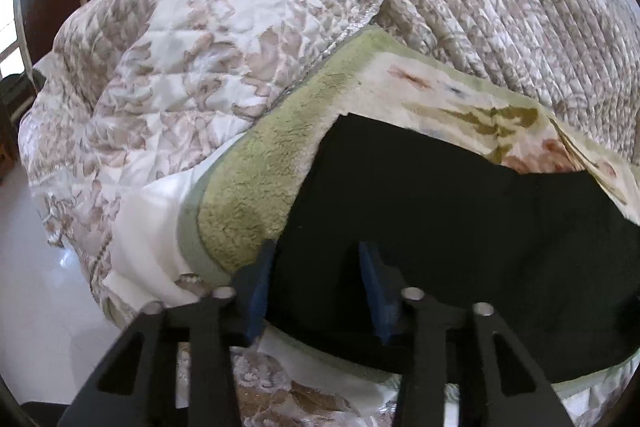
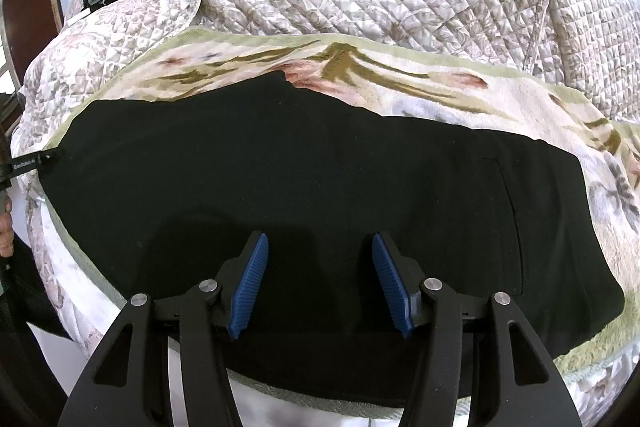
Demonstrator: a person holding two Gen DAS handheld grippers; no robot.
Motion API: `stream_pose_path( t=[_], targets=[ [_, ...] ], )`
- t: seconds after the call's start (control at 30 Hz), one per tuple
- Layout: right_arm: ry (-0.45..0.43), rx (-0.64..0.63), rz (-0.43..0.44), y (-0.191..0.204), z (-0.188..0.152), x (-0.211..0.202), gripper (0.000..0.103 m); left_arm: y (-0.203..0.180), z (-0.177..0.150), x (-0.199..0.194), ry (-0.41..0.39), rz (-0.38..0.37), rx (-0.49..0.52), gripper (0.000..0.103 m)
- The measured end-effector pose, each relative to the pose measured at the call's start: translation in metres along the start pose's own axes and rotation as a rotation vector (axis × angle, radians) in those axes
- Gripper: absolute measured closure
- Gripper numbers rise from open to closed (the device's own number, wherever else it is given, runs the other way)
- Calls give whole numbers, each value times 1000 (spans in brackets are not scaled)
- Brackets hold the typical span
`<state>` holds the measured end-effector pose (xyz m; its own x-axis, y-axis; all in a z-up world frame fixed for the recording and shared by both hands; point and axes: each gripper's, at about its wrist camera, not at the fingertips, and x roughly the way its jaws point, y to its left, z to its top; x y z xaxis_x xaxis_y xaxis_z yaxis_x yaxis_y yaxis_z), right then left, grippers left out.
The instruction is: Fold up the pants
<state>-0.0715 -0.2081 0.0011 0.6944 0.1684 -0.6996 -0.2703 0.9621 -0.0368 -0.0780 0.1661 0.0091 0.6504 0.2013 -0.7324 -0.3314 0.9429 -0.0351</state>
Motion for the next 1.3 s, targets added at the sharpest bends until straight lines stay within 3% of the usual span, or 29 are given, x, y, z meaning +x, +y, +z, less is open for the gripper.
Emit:
stream_pose_path(
  t=[0.03, 0.1, 0.17, 0.47, 0.7, 0.97, 1.17, 1.3],
  targets=[
    [0, 0, 2, 0, 0, 0, 48, -5, 0, -1, -1, -2, 21, 82],
    [0, 2, 3, 0, 0, 0, 48, -16, -1, -1, -2, 4, 75, 92],
    [1, 7, 7, 0, 0, -1, 48, -22, -1, -2, -3, 21, 102, 93],
    [-4, 69, 51, -5, 1, -5, 48, -33, 9, -24, -25, -72, 86, 94],
    [-14, 131, 84, -13, 3, -8, 48, -57, 27, -48, -29, -291, 39, 94],
    [-43, 203, 98, -27, 5, -15, 48, -136, 30, -64, 16, -537, 104, 94],
    [-60, 256, 91, -42, 5, -20, 48, -200, -3, -52, 132, -681, 169, 94],
    [-58, 282, 100, -48, 5, -19, 48, -220, -29, -34, 230, -712, 214, 94]
  ],
)
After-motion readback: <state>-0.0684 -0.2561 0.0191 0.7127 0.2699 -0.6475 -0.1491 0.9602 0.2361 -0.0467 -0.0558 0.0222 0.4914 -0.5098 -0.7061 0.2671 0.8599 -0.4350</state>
